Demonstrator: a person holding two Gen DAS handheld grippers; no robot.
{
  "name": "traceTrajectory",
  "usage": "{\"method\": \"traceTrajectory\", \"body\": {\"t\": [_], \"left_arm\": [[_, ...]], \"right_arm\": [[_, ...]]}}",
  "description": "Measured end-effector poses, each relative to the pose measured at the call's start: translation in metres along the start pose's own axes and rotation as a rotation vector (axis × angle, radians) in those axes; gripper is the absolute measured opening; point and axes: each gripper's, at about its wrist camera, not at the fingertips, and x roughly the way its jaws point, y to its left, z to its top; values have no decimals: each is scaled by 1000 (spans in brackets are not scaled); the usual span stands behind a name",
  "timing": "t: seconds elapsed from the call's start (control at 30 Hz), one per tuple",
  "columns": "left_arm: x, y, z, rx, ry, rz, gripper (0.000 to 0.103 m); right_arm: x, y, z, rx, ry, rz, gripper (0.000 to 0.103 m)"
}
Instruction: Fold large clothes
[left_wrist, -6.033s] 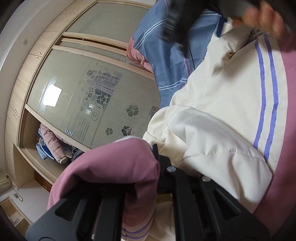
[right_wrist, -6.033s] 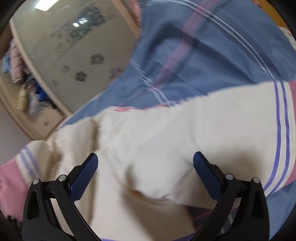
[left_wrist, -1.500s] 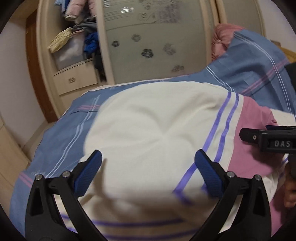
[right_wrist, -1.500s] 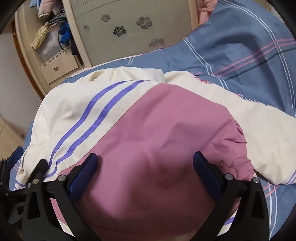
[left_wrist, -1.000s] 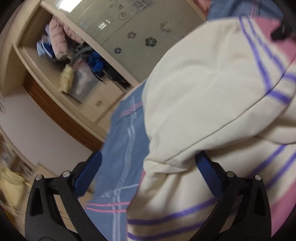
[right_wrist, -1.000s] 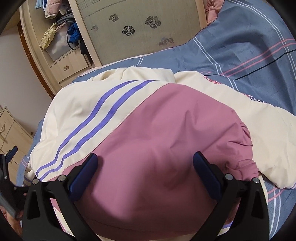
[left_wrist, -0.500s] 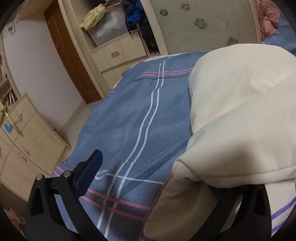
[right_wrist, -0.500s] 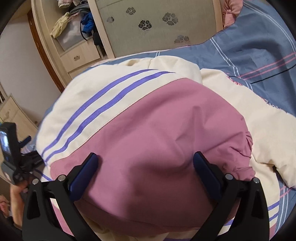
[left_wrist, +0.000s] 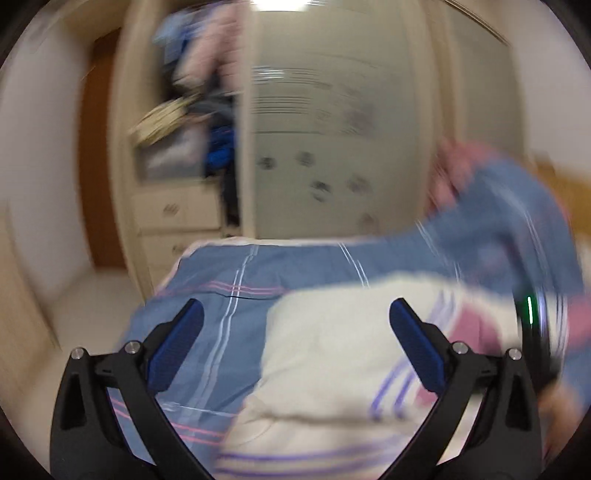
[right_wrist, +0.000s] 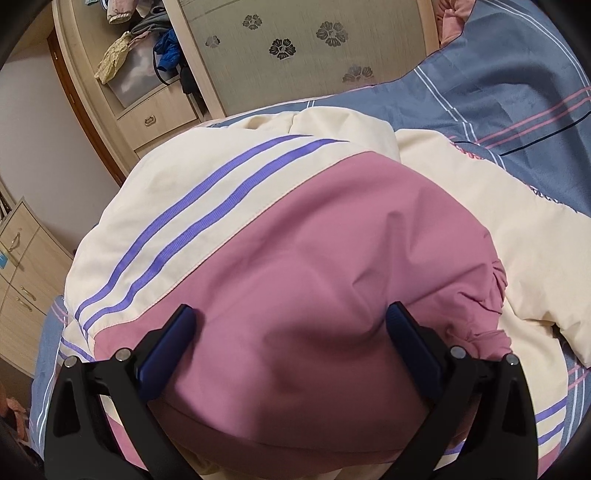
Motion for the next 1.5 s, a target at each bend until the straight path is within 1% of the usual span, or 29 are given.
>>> {"method": "traceTrajectory", "body": {"t": [0.07,0.1,0.13,0.17,0.2,0.23,0.27,0.33,0.4,0.43,0.5,0.53,0.57,0.6,0.63,0.67,0.73,0.8,0.9,0.97,1.03,1.1,1.13,1.17,1.23,1.33,1.37,1.43,1.5], "left_arm": [[41,15,-9,-213,13,-70,101],[59,15,-21,-250,52,-90,101],[87,15,-41,-257,134,-113,101],[111,11,-64,-213,217,-112,101],[145,5,-99,-129,351,-48,101],[167,6,-116,-125,441,-36,101],[168,5,-111,-123,443,-24,101],[150,3,-90,-109,353,-17,101],[123,-2,-77,-106,243,-55,101],[102,-12,-72,-75,166,-92,101],[80,-43,-63,54,63,-99,101],[82,-56,-65,112,64,-111,101],[95,-65,-74,156,122,-131,101],[120,-69,-85,185,234,-155,101],[157,-73,-109,185,398,-188,101],[169,-70,-115,156,442,-207,101],[163,-59,-104,92,413,-246,101],[164,-51,-105,56,411,-256,101],[166,-55,-106,87,413,-232,101],[160,-57,-106,84,414,-233,101],[166,-65,-112,106,419,-211,101],[165,-65,-113,113,408,-202,101],[168,-63,-113,106,409,-204,101],[169,-62,-113,101,409,-203,101],[168,-63,-112,104,403,-199,101],[168,-63,-113,101,406,-197,101],[168,-62,-113,96,406,-201,101],[168,-62,-113,92,403,-206,101],[168,-61,-114,91,403,-207,101]], "right_arm": [[0,0,0,-2,0,1,102],[0,0,0,-2,-1,3,102],[1,-1,0,-1,-1,7,102],[1,-1,0,0,0,11,102],[2,-3,1,2,-1,18,102],[2,-2,1,2,1,16,102],[4,-1,1,-4,7,1,102],[2,-1,1,-1,-4,-3,102],[1,-3,2,16,-2,12,102],[1,-4,2,23,-4,15,102],[1,-4,1,21,-5,10,102],[1,-3,1,17,-7,5,102],[-1,-3,2,19,-11,4,102],[-6,-3,3,34,-31,6,102],[-12,-4,5,46,-62,14,102],[-22,-3,6,51,-113,39,102],[-46,1,8,37,-227,104,102],[-54,9,8,3,-261,99,102],[-20,27,4,-86,-144,5,102],[17,31,-6,-160,-75,-174,102],[22,16,-4,-88,-44,-129,102],[14,-1,2,-35,-47,-148,102],[8,-17,4,12,-60,-184,102],[4,-35,5,65,-65,-180,102],[3,-53,6,132,-41,-90,102],[2,-34,5,49,-38,-164,102],[-4,-29,6,27,-39,-168,102],[-31,-35,13,26,-38,-85,102],[-79,-67,22,60,-100,-20,102]]}}
